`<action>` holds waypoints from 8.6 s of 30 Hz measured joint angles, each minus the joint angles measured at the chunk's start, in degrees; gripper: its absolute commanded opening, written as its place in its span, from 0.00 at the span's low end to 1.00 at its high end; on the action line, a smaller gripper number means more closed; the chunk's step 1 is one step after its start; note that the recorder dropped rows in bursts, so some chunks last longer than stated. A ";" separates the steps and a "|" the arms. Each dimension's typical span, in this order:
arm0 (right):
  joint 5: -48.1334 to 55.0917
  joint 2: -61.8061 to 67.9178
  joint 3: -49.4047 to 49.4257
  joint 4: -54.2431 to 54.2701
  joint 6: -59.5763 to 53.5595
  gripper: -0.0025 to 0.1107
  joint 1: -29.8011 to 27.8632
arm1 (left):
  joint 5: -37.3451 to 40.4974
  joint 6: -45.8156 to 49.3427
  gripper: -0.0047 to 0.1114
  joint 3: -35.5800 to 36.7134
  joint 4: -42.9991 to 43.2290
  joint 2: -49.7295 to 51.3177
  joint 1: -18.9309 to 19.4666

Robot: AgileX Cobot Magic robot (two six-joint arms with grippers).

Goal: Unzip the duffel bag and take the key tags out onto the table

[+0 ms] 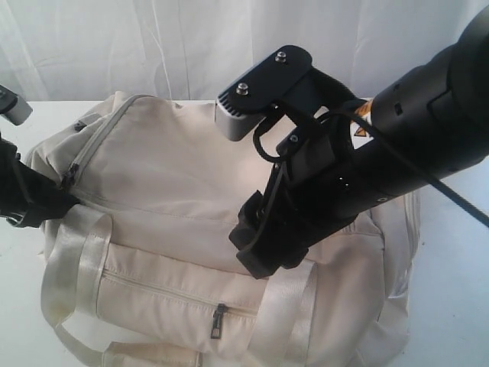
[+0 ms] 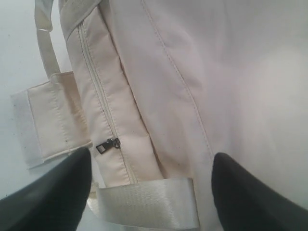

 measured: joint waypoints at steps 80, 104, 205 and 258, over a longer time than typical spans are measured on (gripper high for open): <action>-54.95 29.76 -2.39 16.51 -26.97 0.51 14.58 | 5.70 -3.54 0.04 -7.72 -12.05 -3.28 -0.16; -50.39 32.79 -4.92 16.83 -28.05 0.02 18.86 | 7.91 -5.39 0.04 -7.72 -11.02 -3.28 -0.16; -53.22 28.85 -9.06 16.87 -7.76 0.75 15.22 | 34.20 -39.92 0.04 -55.60 41.30 26.37 -15.64; 11.68 32.61 -45.26 1.85 -10.37 0.61 -9.11 | 23.92 -39.79 0.64 -27.46 26.21 9.09 -9.34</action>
